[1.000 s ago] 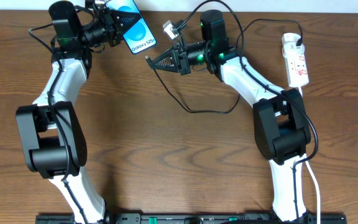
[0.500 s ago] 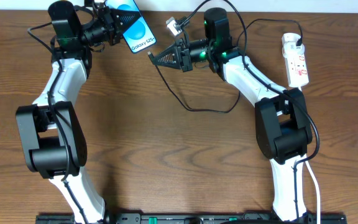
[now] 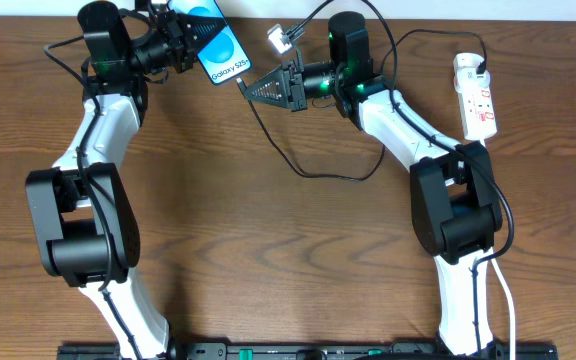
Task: Plug charger to phone and switch on socket
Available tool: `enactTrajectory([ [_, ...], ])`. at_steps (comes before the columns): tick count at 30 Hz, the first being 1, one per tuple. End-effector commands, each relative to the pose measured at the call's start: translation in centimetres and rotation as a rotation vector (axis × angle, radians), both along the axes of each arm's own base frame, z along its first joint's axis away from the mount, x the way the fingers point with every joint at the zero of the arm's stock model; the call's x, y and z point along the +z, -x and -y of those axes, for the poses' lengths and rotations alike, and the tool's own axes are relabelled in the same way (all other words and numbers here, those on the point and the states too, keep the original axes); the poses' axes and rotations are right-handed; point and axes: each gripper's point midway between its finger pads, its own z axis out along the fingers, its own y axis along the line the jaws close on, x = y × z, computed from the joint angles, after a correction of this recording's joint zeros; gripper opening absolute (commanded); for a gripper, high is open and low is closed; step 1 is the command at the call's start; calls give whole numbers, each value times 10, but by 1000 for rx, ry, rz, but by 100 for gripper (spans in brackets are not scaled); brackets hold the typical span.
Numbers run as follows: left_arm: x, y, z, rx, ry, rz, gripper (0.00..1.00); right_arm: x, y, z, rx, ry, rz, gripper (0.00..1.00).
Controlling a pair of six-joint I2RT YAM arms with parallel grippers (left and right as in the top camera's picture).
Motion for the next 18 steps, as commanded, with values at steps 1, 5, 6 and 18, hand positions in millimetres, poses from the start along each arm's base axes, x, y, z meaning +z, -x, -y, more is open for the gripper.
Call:
enactTrajectory([
  [1,12,0,-1,-3,-2,36,7,27,3,-3,-7,-14,21,1],
  [5,13,-1,-2,5,-3,37,7,29,6,-5,2,-19,25,1],
  [6,13,-1,-2,6,-4,40,7,29,7,-6,7,-21,28,1],
  [18,13,-1,-1,5,-9,50,7,32,10,-10,20,-31,48,1],
])
